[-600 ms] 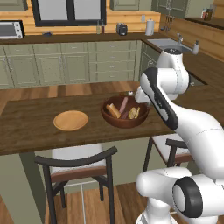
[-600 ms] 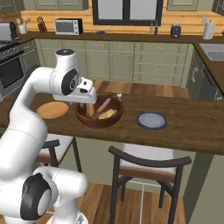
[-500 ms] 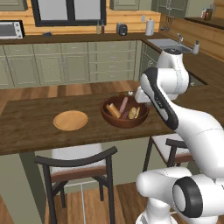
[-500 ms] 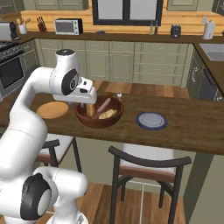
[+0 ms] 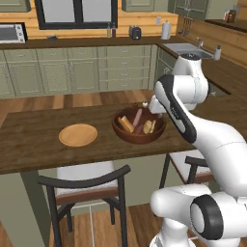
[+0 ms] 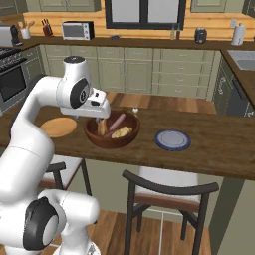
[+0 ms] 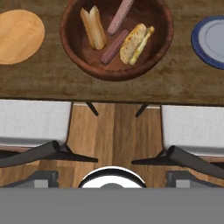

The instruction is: Place one bun and one sausage from the bowl on each plate.

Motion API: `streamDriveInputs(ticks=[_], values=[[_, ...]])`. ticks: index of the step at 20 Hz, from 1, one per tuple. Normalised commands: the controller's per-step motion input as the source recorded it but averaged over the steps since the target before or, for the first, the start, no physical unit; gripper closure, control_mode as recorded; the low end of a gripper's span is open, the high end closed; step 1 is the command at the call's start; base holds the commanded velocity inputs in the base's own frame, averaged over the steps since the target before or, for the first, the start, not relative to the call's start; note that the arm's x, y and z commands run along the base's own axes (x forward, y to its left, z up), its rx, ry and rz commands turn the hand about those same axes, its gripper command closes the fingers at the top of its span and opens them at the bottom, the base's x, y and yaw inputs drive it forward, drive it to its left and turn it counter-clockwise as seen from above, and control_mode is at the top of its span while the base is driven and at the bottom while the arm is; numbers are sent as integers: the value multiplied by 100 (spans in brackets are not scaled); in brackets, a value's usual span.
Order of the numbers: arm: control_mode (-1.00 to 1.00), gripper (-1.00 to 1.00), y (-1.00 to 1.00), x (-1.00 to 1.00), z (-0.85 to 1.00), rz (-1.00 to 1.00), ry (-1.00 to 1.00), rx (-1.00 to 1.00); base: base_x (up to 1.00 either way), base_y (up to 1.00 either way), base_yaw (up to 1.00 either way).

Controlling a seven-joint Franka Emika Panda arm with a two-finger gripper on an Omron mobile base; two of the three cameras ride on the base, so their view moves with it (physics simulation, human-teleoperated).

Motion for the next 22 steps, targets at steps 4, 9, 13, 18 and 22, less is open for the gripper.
streamDriveInputs(ticks=[4, 9, 13, 18, 22], values=[[-100, -100, -9, 89, -11, 0, 2, 0, 0, 0, 0], [-100, -100, -2, 100, -40, 0, -10, -1, 0, 0, 0], [-100, -100, 0, 98, -64, 0, -16, 0, 0, 0, 0], [-100, -100, 0, 82, -74, 0, -8, 0, 0, 0, 0], [-100, -100, 0, 81, -46, 0, 0, 0, 0, 0, 0]])
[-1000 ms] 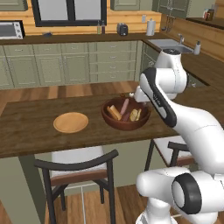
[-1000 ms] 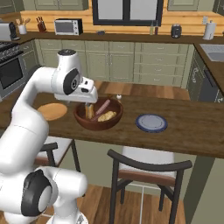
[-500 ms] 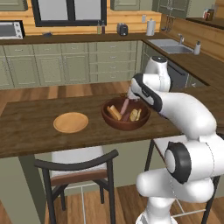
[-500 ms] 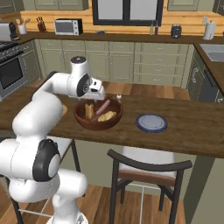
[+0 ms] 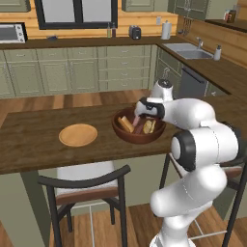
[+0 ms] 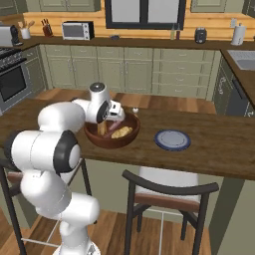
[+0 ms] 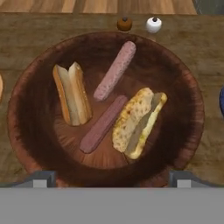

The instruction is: Place one bun and one sausage from the bowl on each plate.

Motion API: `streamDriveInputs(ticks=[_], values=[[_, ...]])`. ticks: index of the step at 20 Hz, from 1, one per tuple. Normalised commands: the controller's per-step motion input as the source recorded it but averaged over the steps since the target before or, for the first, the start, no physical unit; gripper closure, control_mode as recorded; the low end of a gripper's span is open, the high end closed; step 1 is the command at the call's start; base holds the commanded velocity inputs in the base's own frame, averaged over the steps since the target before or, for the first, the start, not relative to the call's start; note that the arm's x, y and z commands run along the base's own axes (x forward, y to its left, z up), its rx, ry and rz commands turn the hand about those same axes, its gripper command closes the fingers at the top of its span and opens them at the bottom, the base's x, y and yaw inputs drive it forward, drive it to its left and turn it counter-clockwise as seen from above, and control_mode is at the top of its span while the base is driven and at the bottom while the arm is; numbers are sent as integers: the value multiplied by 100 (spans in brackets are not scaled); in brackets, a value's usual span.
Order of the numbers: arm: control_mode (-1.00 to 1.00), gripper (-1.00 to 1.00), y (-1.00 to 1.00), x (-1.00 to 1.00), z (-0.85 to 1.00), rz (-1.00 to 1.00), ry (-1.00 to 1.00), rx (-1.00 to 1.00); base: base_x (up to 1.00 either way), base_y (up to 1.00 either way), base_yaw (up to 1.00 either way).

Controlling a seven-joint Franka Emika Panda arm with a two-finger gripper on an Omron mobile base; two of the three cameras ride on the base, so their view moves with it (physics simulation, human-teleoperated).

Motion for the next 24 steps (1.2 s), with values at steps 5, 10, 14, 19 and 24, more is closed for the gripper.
streamDriveInputs(ticks=[5, 10, 14, 19, 24], values=[[-100, -100, 0, 89, -27, 0, 2, 0, 0, 0, 0], [-100, -100, 0, 60, -24, 0, 8, 0, 0, 0, 0], [-100, -100, 0, 49, -36, -1, 14, 0, 0, 0, 0], [-100, -100, 4, 39, -36, -2, 9, 0, 0, 0, 0], [-100, -100, 17, 34, -30, -1, 5, 0, 0, 0, 0]])
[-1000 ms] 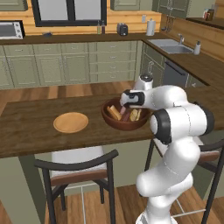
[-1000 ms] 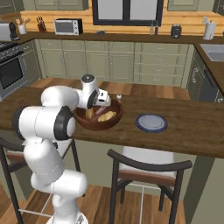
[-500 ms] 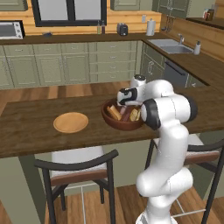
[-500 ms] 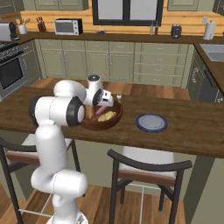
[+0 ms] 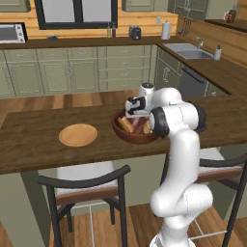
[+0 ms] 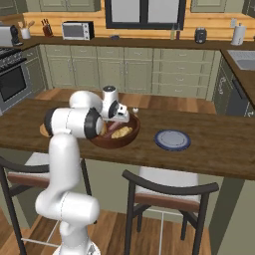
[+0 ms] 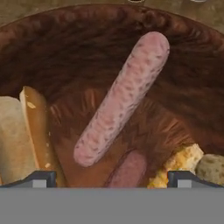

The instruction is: Place one bun and one sausage from the bowl on each plate.

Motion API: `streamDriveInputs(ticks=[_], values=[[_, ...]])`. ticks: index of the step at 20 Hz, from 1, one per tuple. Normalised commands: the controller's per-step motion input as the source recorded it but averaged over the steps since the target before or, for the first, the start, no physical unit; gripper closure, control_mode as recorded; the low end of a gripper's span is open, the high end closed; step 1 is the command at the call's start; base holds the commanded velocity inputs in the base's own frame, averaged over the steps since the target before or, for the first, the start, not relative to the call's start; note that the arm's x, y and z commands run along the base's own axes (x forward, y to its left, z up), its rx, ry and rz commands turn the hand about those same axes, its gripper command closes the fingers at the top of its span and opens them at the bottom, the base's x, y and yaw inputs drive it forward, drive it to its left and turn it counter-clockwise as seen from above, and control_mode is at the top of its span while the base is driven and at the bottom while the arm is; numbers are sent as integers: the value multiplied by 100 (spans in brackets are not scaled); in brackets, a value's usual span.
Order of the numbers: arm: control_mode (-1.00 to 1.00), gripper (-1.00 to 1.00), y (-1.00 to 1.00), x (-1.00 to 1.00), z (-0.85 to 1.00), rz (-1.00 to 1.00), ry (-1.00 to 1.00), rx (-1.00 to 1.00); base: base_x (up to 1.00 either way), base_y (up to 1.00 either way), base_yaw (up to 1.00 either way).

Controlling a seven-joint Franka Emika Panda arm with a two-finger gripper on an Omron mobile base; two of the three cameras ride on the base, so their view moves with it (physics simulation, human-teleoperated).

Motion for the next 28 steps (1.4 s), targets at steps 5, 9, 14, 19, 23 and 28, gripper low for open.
streamDriveInputs(ticks=[5, 9, 14, 19, 23, 28], values=[[-100, -100, 3, 26, -30, -5, 3, 0, 0, 0, 0], [-100, -100, 0, 54, -26, -10, 0, 0, 0, 0, 0], [-100, -100, 0, 54, -21, -11, 0, 0, 0, 0, 0], [-100, 100, -2, -4, -6, -9, -1, 1, 0, 0, 0], [-100, 100, -11, -30, 31, -10, -7, 5, 0, 0, 0], [-100, 100, -60, -82, 93, -6, -15, 14, 0, 0, 0]])
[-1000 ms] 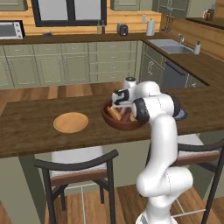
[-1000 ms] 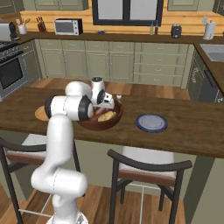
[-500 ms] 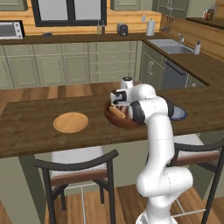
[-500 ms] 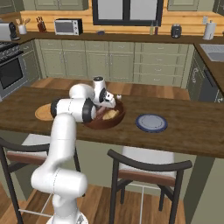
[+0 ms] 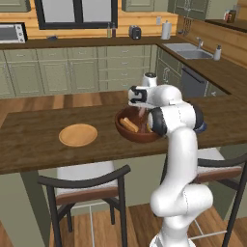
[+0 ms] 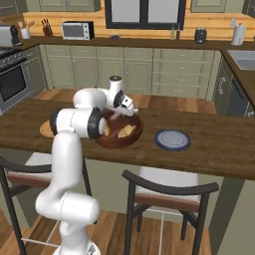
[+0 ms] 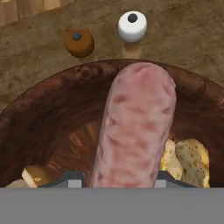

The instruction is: Place one bun and one sausage from the bowl on each plate.

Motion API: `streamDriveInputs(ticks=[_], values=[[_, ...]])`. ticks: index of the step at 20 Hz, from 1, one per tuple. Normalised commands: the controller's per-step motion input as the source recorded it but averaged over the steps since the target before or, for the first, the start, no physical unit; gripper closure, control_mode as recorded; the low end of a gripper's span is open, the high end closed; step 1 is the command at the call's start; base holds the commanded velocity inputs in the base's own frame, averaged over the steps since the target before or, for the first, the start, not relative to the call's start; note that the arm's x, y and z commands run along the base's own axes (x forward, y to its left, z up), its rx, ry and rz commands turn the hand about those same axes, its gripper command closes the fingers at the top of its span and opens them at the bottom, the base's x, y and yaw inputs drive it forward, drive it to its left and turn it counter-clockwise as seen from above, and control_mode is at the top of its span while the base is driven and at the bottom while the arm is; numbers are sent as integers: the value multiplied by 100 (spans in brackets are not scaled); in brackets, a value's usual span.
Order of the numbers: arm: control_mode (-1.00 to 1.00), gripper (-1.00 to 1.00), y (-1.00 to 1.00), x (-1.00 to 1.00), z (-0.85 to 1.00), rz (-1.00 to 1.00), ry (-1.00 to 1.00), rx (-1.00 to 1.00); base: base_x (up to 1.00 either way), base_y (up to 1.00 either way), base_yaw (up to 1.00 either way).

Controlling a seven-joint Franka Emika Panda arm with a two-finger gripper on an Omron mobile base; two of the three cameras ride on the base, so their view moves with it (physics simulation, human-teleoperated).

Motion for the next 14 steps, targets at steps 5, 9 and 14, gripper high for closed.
streamDriveInputs(ticks=[5, 9, 14], values=[[-100, 100, -100, -93, 78, -12, -5, 19, 0, 0, 0], [-100, 100, -100, -49, 11, -23, 1, 12, 0, 0, 0], [-100, 100, -100, -5, -11, -19, 1, 2, 0, 0, 0]])
